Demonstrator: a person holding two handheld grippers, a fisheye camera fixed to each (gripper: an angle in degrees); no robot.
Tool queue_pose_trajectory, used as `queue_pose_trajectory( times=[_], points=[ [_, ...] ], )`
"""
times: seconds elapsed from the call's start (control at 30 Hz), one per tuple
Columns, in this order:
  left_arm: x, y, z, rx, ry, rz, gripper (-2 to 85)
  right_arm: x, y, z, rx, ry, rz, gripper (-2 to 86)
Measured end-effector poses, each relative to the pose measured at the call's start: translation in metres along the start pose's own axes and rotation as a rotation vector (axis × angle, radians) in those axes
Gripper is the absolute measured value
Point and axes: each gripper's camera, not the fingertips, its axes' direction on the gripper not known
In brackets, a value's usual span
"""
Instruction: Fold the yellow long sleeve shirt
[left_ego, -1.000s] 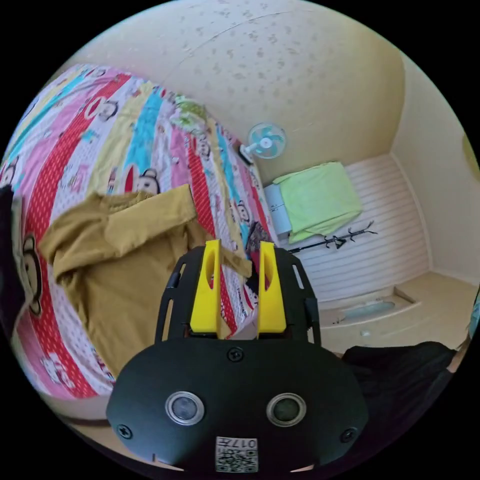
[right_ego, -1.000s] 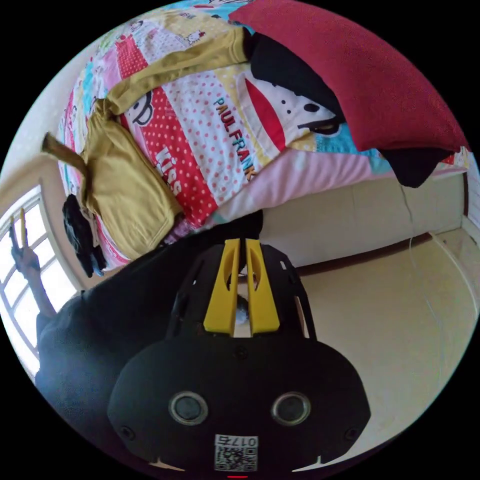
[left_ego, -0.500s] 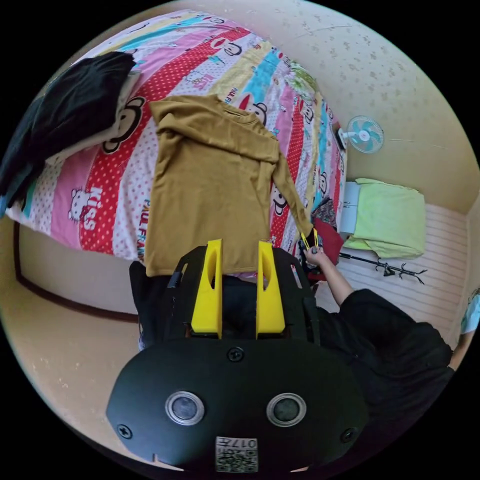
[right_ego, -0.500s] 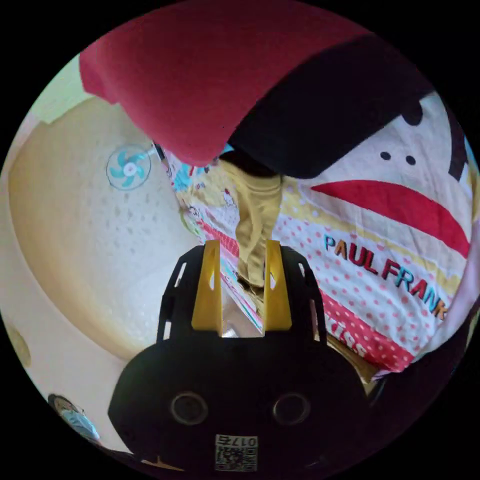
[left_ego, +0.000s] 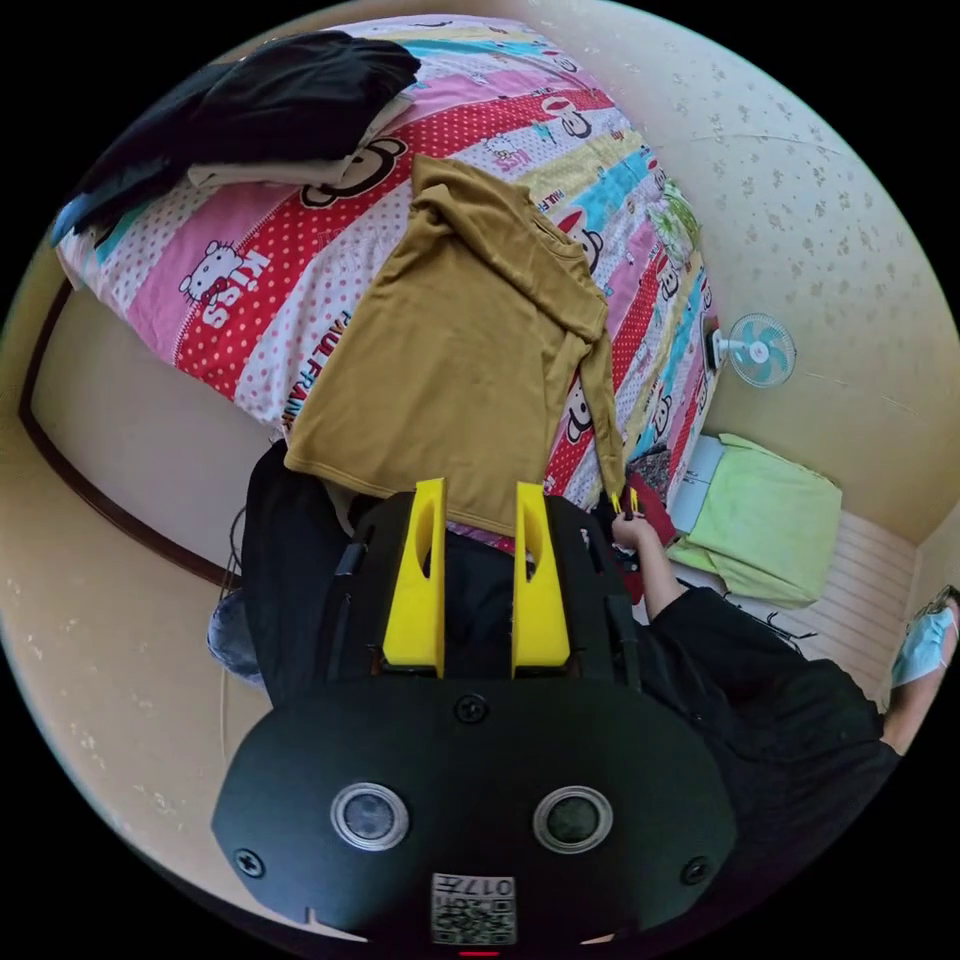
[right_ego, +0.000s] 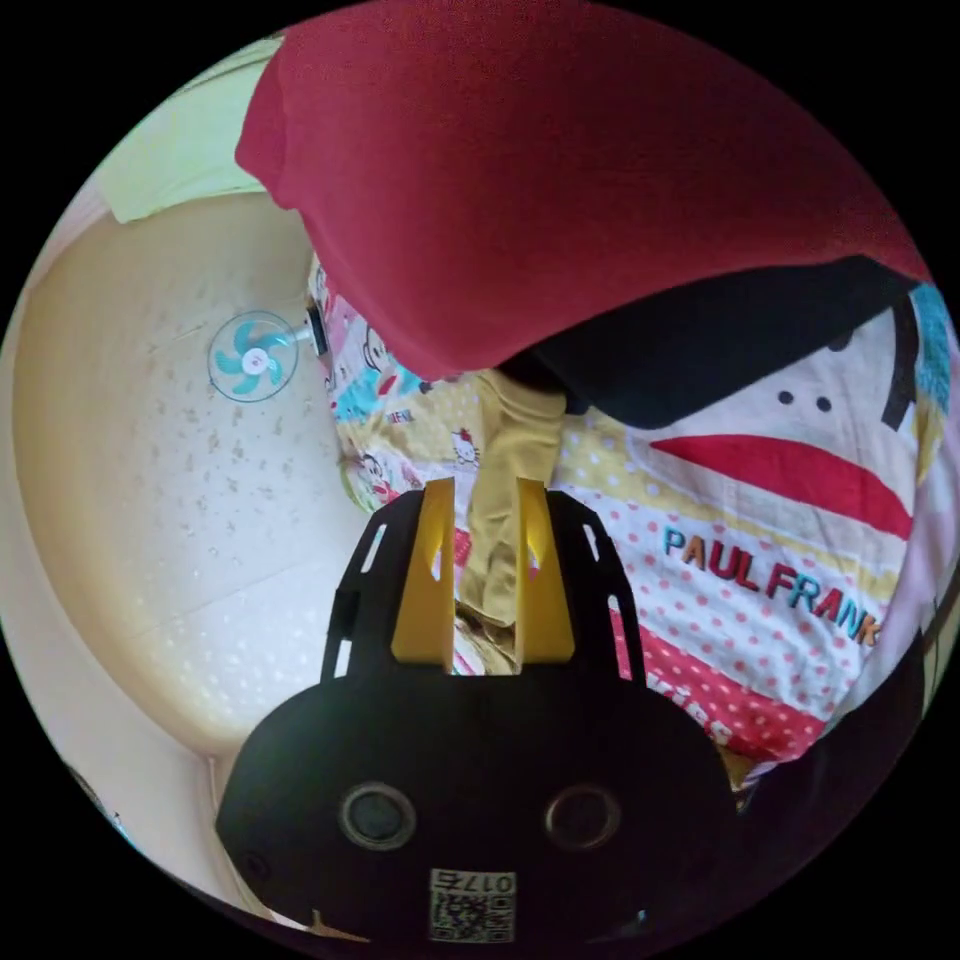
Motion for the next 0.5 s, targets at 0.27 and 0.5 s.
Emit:
queue_pose_trajectory(
  times=[0.27,0.5],
  points=[
    [0.005,-0.004,-0.018,0.0,-0.059,0.016,10.3,0.034,-0.016,0.011,0.133,-0.032,0.012,8.8],
    [-0.032,-0.013,-0.057,0.067,-0.007,-0.068,10.2,0.002,0.035,0.033,-0.107,-0.533,0.065,3.9]
  ],
)
